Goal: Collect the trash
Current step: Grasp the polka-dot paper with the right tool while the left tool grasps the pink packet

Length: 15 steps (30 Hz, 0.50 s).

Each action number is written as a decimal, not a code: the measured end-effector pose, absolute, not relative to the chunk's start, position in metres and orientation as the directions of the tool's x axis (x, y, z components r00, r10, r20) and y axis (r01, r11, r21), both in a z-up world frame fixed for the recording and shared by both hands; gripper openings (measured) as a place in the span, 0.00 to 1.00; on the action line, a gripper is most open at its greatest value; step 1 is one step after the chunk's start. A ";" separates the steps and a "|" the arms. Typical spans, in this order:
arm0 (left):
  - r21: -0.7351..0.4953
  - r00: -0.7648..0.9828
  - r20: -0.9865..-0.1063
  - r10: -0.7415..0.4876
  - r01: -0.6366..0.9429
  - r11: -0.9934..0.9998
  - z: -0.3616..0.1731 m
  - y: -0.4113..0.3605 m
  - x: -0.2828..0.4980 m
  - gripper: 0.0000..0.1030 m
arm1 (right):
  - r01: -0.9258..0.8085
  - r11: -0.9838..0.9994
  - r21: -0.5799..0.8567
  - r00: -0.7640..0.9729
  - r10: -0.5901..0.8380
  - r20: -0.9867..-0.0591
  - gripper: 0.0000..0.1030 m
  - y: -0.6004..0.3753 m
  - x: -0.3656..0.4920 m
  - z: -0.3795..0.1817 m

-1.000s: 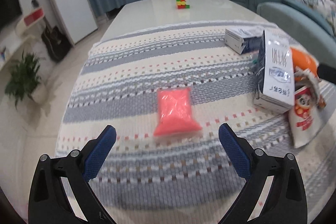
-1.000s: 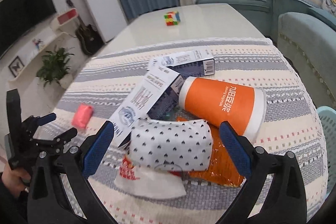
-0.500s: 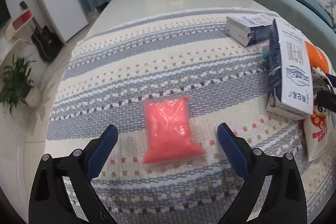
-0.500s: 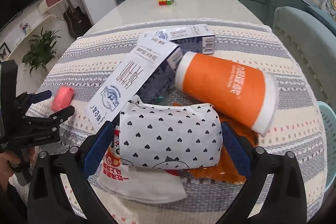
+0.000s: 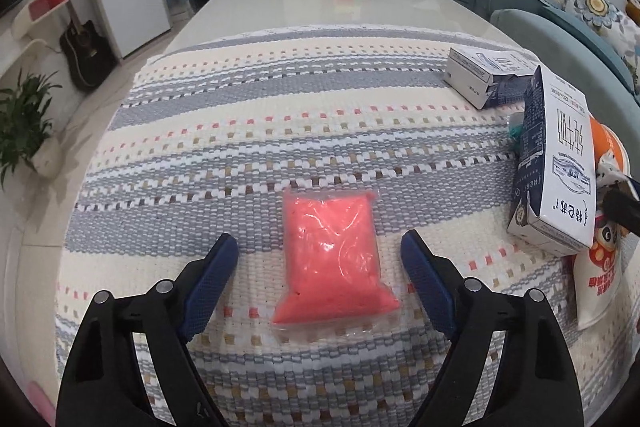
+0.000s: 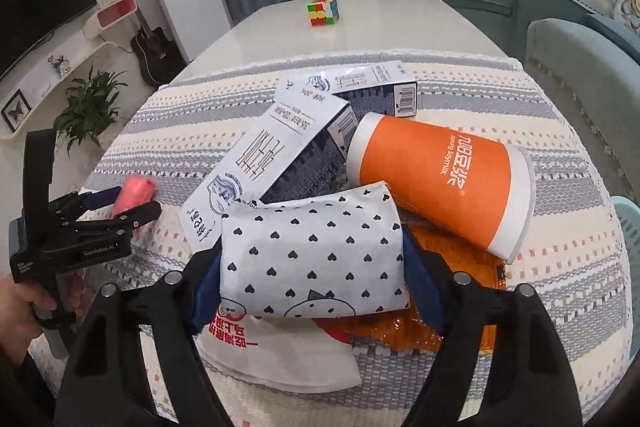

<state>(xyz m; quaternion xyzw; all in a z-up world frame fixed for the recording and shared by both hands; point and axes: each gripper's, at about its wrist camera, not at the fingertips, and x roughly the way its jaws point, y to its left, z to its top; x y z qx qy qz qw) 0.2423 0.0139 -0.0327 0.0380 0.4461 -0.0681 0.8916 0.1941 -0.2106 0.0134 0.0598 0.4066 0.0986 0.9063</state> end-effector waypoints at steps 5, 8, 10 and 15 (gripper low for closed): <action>0.013 0.606 -0.792 -0.075 0.139 0.990 -0.031 0.015 0.242 0.66 | -0.133 0.974 0.181 0.669 0.223 -0.709 0.69 -0.211 0.192 0.019; 0.003 0.612 -0.787 -0.076 0.127 0.992 -0.029 0.018 0.241 0.53 | -0.137 0.978 0.160 0.681 0.210 -0.701 0.68 -0.209 0.190 0.023; 0.000 0.617 -0.784 -0.067 0.109 0.994 -0.028 0.022 0.242 0.43 | -0.139 0.979 0.147 0.688 0.202 -0.697 0.68 -0.207 0.189 0.024; -0.030 0.619 -0.780 -0.090 0.106 0.994 -0.025 0.029 0.242 0.35 | -0.144 0.982 0.123 0.702 0.189 -0.686 0.66 -0.205 0.186 0.028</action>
